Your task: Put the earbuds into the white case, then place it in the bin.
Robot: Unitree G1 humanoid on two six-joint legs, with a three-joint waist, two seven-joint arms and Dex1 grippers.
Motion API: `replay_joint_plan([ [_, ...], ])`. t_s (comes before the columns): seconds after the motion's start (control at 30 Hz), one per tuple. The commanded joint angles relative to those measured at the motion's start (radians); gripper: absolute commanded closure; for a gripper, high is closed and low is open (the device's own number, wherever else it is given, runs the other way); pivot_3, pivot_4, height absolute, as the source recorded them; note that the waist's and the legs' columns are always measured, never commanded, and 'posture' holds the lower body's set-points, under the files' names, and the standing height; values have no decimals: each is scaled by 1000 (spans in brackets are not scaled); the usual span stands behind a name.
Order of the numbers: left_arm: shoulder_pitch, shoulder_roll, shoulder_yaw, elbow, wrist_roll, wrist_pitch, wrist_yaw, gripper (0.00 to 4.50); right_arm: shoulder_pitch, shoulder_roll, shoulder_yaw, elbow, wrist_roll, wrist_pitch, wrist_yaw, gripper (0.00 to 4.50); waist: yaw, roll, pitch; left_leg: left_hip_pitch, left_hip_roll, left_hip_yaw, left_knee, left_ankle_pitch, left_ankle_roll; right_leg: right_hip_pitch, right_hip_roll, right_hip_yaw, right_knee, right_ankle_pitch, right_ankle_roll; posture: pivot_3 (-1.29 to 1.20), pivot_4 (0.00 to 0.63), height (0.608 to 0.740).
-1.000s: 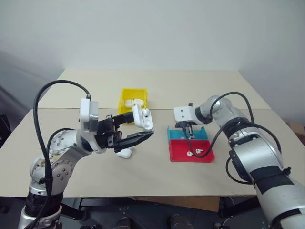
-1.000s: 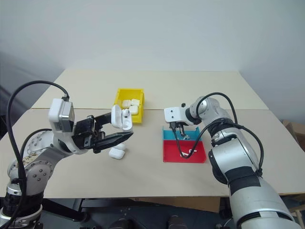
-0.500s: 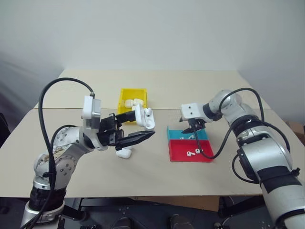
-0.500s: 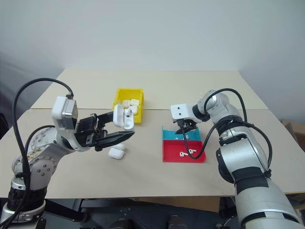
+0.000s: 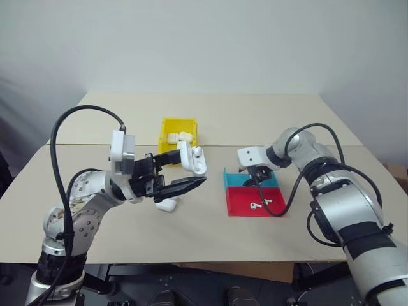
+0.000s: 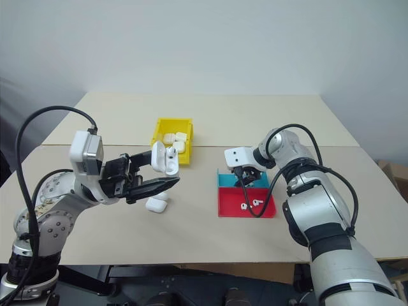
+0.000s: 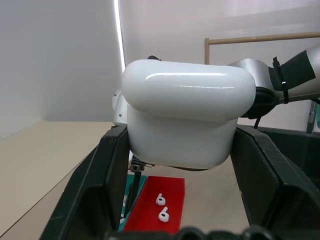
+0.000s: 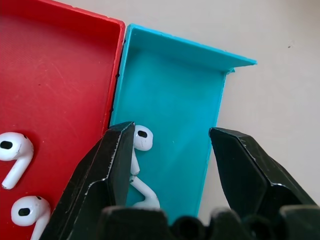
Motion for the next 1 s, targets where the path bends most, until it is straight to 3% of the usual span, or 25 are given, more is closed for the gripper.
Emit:
replay_joint_plan([
  [0.03,7,13,27,-41,-7,-8,9,1724,-7,6,20,8,-28,6,-24,1529,0,0,0,0,0,0,0,0,0,0,0,0,0,0,0,0,150,740],
  [0.47,29,25,36,-66,-16,-7,24,1724,-18,19,31,23,-70,17,-182,1529,0,0,0,0,0,0,0,0,0,0,0,0,0,0,0,0,150,740],
  [0.6,28,24,31,-64,-15,-7,20,1724,-40,14,-4,29,-39,74,-167,1529,0,0,0,0,0,0,0,0,0,0,0,0,0,0,0,0,150,740],
  [1.0,12,18,12,-51,-11,-3,12,1724,-212,94,-69,80,-3,805,-106,1529,-1,1,0,0,0,0,0,0,0,-1,0,0,1,0,-1,0,150,740],
])
